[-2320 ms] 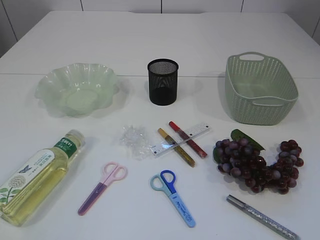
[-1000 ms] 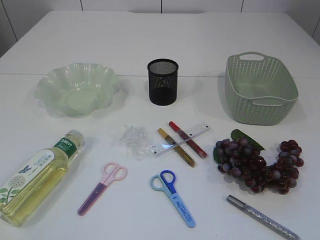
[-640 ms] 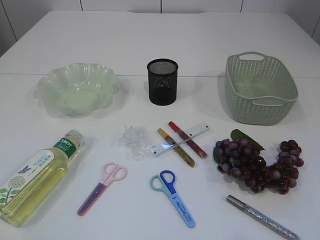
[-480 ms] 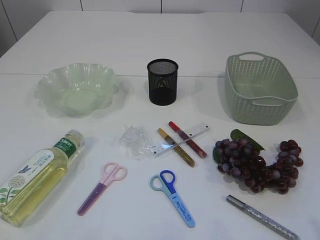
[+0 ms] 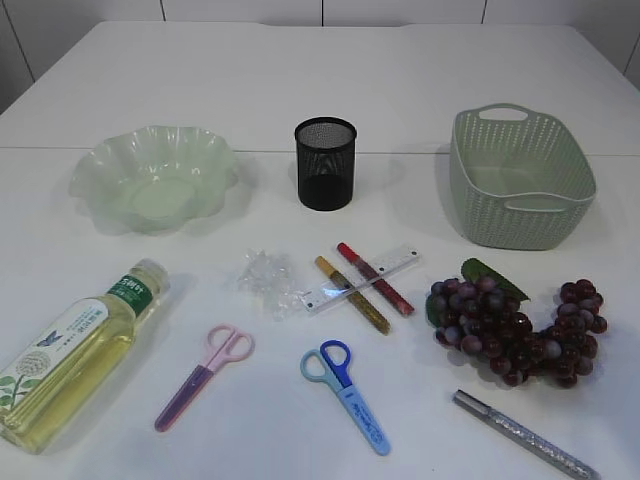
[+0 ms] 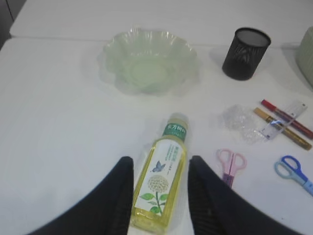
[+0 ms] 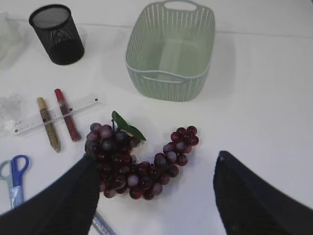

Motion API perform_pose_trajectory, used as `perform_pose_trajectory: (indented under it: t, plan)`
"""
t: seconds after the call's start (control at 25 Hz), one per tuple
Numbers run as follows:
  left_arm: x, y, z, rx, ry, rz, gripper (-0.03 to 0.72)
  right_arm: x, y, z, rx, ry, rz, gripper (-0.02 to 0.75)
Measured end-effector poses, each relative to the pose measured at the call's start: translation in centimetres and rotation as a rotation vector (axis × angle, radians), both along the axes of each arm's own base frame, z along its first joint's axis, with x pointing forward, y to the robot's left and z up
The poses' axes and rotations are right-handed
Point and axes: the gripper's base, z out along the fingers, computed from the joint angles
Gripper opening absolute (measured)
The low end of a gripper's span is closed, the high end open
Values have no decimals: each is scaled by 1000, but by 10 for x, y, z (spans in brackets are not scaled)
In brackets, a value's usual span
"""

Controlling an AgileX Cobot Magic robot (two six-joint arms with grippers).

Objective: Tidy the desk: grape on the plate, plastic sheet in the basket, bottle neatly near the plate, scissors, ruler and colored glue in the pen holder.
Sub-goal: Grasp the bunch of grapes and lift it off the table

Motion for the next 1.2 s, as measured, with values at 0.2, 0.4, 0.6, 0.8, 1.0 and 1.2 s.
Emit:
perform_pose_trajectory:
  t: [0.2,0.4,0.6,0.8,1.0,1.2]
  plan:
    - [37,-6,-16,9,166,-33,278,49,9,-6,-73,164,75,563]
    - [64,-16,-26,-1,294,-70,300,97,21,-29,-125,374,205,563]
    - [91,-20,-20,3,355,-73,417,141,38,-55,-140,552,350,563]
    - [112,-25,-22,-4,438,-79,452,175,61,-84,-154,678,445,589]
    - [118,-26,-28,-2,486,-82,454,198,88,-116,-204,785,550,597]
    - [118,-26,-29,-1,496,-83,455,207,100,-141,-296,848,590,598]
